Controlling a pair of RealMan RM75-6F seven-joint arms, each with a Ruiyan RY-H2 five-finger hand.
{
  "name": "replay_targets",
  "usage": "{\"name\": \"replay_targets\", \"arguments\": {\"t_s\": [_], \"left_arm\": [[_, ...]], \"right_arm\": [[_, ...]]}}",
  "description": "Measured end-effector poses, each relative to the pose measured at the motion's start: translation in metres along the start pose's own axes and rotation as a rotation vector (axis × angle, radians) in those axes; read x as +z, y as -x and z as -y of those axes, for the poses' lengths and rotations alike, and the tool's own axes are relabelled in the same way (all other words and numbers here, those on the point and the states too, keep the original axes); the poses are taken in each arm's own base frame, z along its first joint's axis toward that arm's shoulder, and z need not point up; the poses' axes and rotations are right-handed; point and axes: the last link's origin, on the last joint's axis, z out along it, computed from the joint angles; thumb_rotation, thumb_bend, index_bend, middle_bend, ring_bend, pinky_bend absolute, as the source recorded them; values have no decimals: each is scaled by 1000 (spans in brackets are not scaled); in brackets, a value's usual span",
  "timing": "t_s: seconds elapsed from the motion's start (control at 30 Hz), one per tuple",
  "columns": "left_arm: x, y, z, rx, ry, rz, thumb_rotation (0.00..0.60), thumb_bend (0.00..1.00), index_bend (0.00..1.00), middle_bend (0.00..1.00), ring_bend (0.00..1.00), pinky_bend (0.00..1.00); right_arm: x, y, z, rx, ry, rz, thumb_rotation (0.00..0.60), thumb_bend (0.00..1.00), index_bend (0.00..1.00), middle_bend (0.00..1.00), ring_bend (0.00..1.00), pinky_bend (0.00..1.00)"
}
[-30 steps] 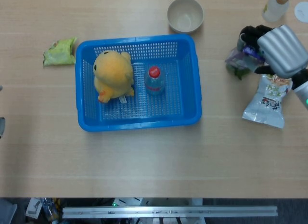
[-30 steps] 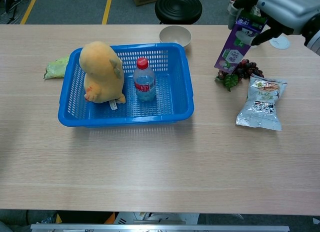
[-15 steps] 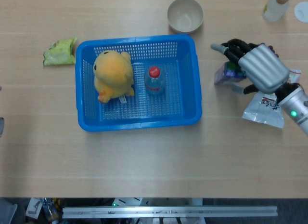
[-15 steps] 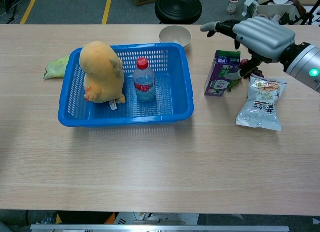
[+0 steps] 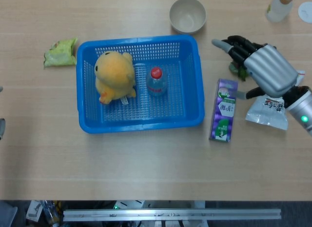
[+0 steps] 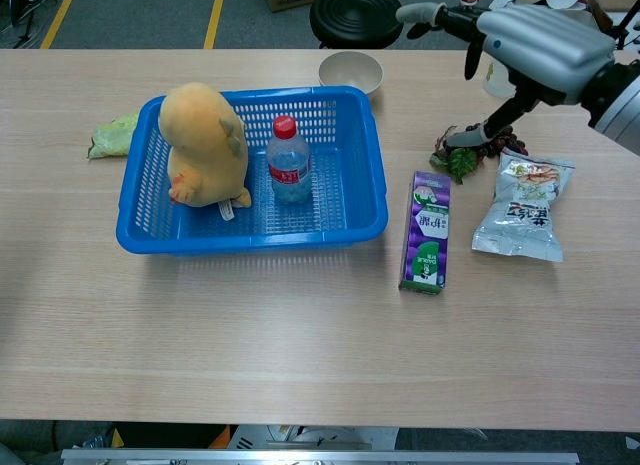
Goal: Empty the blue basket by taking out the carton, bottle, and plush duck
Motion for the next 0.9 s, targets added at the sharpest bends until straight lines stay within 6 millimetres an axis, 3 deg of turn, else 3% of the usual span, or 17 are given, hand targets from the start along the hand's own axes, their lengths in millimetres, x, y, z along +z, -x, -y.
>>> {"name": "replay_targets", "arguments": {"t_s": [0.33,0.63,0.9], "left_arm": [[-7,-7,4,-4,-12,-15,600,373,190,271,232,283],[-13,-12,4,-4,-13,-22,600,373,190,271,232,283],[-14,-11,7,0,-20,-16,600,373,190,271,232,283]], "right_arm": [[34,5,28,-12,-43,42,600,0,225,276,189,479],[83,27,60,-56,-64,146,600,0,229,277,190,480],[115,54,79,-99,-48,198,600,0,228,277,190,480]]}}
